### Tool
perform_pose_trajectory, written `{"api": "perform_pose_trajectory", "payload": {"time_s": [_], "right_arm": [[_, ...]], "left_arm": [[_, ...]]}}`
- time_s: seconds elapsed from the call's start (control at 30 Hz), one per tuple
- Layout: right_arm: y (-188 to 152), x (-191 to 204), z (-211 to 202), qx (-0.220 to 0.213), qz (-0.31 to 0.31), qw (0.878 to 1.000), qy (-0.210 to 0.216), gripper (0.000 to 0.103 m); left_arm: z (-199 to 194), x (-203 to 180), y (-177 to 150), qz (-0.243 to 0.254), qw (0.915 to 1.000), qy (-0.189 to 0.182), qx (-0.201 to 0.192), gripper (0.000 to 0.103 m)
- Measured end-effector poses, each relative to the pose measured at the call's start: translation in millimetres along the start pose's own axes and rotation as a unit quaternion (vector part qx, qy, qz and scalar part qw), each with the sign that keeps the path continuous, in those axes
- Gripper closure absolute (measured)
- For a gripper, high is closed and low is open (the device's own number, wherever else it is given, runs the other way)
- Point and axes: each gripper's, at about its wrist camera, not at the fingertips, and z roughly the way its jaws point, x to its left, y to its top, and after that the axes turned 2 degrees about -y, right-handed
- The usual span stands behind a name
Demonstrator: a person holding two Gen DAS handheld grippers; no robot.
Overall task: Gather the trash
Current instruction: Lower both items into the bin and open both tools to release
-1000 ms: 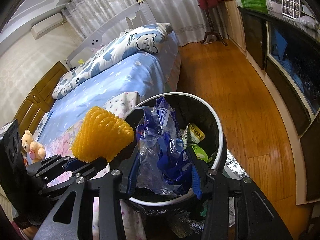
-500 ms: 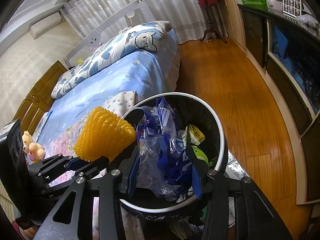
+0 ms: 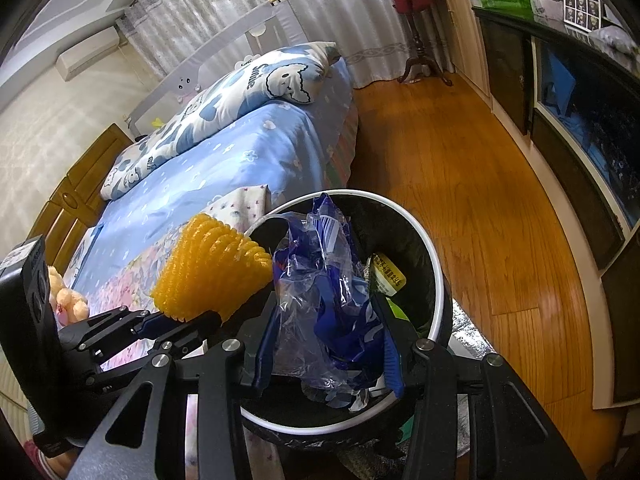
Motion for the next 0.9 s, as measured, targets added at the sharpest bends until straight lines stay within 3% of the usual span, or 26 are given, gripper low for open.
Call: {"api": "perform_pose_trajectory", "payload": {"time_s": [0.63, 0.8, 0.9], "right_arm": [[3.9, -3.8, 2.2, 0.005, 0.004, 1.0, 0.003, 0.057], [3.7, -3.8, 3.0, 0.006, 0.004, 1.0, 0.004, 0.056], [3.4, -3.0, 5.0, 0.008, 0.009, 1.0, 0.007, 0.055]], "left_arm": [[9.4, 3.2, 4.2, 0.0, 0.9999, -0.002, 0.01, 0.083], [8.3, 3.3, 5.8, 0.0, 0.9999, -0.002, 0.011, 0.08], [6.7, 5.0, 5.6, -0.003, 0.9999, -0.006, 0.009, 0.072]]}}
